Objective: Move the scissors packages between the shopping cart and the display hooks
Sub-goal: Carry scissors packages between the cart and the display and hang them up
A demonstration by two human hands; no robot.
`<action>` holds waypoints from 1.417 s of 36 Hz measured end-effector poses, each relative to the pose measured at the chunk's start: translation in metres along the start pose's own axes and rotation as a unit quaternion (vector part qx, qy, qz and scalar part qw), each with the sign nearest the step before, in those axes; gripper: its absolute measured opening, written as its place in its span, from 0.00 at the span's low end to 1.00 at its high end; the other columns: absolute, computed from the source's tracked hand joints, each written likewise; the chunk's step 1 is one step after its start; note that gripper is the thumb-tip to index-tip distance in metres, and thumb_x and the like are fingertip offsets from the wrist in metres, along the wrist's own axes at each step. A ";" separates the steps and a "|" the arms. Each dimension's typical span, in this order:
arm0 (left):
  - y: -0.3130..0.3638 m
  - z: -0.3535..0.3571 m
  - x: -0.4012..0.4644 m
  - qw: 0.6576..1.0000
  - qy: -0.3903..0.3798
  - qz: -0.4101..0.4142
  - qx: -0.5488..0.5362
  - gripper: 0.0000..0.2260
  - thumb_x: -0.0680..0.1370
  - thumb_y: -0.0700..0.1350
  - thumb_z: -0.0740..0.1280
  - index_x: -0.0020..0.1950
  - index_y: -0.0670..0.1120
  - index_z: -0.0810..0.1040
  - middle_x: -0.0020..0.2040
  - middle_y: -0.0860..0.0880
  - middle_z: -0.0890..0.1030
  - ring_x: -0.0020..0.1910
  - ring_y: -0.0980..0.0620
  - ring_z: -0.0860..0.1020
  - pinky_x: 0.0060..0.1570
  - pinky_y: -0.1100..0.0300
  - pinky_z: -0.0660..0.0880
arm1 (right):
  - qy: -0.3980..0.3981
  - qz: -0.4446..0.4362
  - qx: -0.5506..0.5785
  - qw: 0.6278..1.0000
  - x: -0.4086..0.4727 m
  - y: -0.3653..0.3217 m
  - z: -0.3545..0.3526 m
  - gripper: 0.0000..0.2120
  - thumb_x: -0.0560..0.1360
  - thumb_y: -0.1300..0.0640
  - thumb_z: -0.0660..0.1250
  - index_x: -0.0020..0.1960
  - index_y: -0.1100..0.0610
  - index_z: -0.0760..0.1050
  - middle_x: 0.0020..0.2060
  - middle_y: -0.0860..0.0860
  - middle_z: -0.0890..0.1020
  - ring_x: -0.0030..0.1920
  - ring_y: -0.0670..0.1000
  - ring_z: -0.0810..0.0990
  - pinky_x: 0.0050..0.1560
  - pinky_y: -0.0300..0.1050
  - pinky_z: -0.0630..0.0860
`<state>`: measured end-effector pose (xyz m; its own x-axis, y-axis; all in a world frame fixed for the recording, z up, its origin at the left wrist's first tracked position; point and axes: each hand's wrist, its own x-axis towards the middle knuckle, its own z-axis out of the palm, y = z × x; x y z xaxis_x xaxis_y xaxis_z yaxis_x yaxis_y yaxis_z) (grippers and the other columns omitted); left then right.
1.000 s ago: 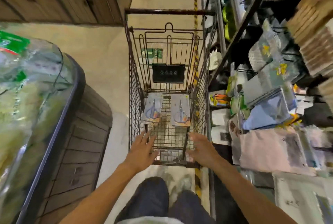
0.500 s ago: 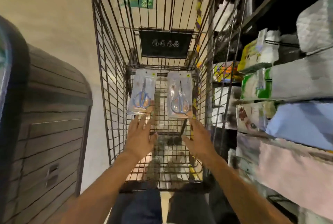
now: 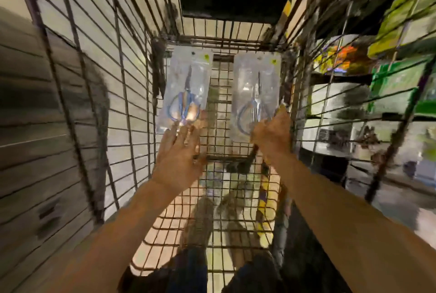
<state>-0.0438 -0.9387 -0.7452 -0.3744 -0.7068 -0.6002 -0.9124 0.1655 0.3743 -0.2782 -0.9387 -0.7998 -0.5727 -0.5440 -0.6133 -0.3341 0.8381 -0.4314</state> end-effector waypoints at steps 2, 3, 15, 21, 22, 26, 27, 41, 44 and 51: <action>-0.004 0.003 0.004 1.000 0.011 0.003 0.008 0.37 0.77 0.63 0.46 0.81 0.46 0.61 0.81 0.40 0.60 0.81 0.36 0.54 0.79 0.42 0.52 | -0.007 0.001 0.007 1.000 0.015 0.010 0.012 0.42 0.68 0.47 0.72 0.77 0.50 0.55 0.70 0.52 0.68 0.68 0.58 0.73 0.62 0.62 0.78; -0.005 0.004 0.006 1.000 0.015 0.006 0.010 0.37 0.77 0.63 0.46 0.81 0.45 0.62 0.81 0.40 0.61 0.80 0.36 0.55 0.79 0.41 0.53 | 0.001 -0.002 0.009 1.000 0.019 0.014 0.018 0.43 0.68 0.45 0.71 0.77 0.46 0.54 0.73 0.53 0.67 0.70 0.60 0.72 0.59 0.64 0.79; 0.000 0.009 0.009 0.998 0.006 0.004 -0.064 0.32 0.82 0.51 0.64 0.83 0.49 0.56 0.83 0.45 0.52 0.82 0.41 0.50 0.79 0.42 0.57 | 0.074 -0.035 0.054 0.995 0.011 0.011 0.022 0.40 0.70 0.55 0.78 0.76 0.49 0.61 0.66 0.55 0.74 0.64 0.58 0.77 0.58 0.56 0.81; 0.010 0.000 0.010 0.979 -0.009 0.004 -0.203 0.36 0.81 0.45 0.68 0.84 0.52 0.51 0.82 0.50 0.55 0.80 0.51 0.57 0.73 0.64 0.65 | -0.008 -0.016 0.056 0.998 0.000 0.005 0.005 0.21 0.77 0.53 0.69 0.67 0.47 0.67 0.55 0.55 0.80 0.52 0.59 0.81 0.50 0.56 0.82; 0.013 -0.004 0.009 0.974 -0.022 -0.012 -0.223 0.36 0.82 0.46 0.67 0.83 0.54 0.50 0.81 0.52 0.57 0.79 0.54 0.59 0.69 0.71 0.62 | -0.021 -0.007 0.084 0.996 -0.004 0.004 0.000 0.21 0.77 0.55 0.69 0.68 0.49 0.68 0.56 0.55 0.80 0.53 0.58 0.81 0.49 0.51 0.81; 0.029 -0.020 0.006 0.925 -0.024 -0.060 -0.375 0.34 0.81 0.46 0.70 0.79 0.61 0.54 0.74 0.54 0.69 0.68 0.60 0.71 0.62 0.69 0.69 | -0.072 -0.010 0.173 0.982 -0.034 -0.004 -0.026 0.19 0.78 0.58 0.70 0.66 0.52 0.70 0.55 0.49 0.81 0.54 0.52 0.82 0.46 0.44 0.82; 0.034 -0.024 0.005 0.902 -0.013 -0.076 -0.425 0.34 0.80 0.45 0.70 0.79 0.61 0.56 0.71 0.53 0.71 0.66 0.58 0.73 0.54 0.71 0.75 | -0.083 -0.020 0.182 0.980 -0.042 -0.005 -0.034 0.17 0.79 0.58 0.70 0.66 0.52 0.71 0.53 0.47 0.81 0.53 0.49 0.83 0.46 0.44 0.83; 0.039 -0.026 -0.006 0.766 0.076 -0.129 -0.625 0.42 0.74 0.28 0.72 0.79 0.58 0.60 0.59 0.48 0.86 0.59 0.50 0.83 0.60 0.53 0.80 | -0.275 -0.026 0.235 0.932 -0.101 -0.001 -0.043 0.28 0.78 0.49 0.71 0.75 0.46 0.65 0.61 0.48 0.82 0.52 0.46 0.86 0.45 0.45 0.84; 0.034 -0.025 -0.009 0.782 0.108 -0.131 -0.600 0.41 0.76 0.27 0.70 0.79 0.60 0.62 0.61 0.46 0.84 0.58 0.48 0.84 0.55 0.53 0.82 | -0.240 -0.014 0.260 0.935 -0.098 -0.001 -0.037 0.29 0.77 0.51 0.71 0.75 0.44 0.64 0.60 0.42 0.80 0.54 0.44 0.84 0.43 0.40 0.82; 0.026 -0.039 -0.014 0.787 0.160 -0.148 -0.577 0.41 0.76 0.25 0.68 0.80 0.59 0.61 0.68 0.48 0.79 0.62 0.54 0.81 0.57 0.54 0.81 | -0.105 -0.028 0.212 0.971 -0.045 -0.011 -0.024 0.29 0.78 0.57 0.71 0.74 0.48 0.61 0.63 0.45 0.73 0.61 0.45 0.76 0.43 0.27 0.72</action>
<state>-0.0562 -0.9506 -0.6993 0.0559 -0.7648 -0.6418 -0.1250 -0.6431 0.7555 -0.2661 -0.9225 -0.7515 -0.3821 -0.6225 -0.6830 0.0027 0.7383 -0.6744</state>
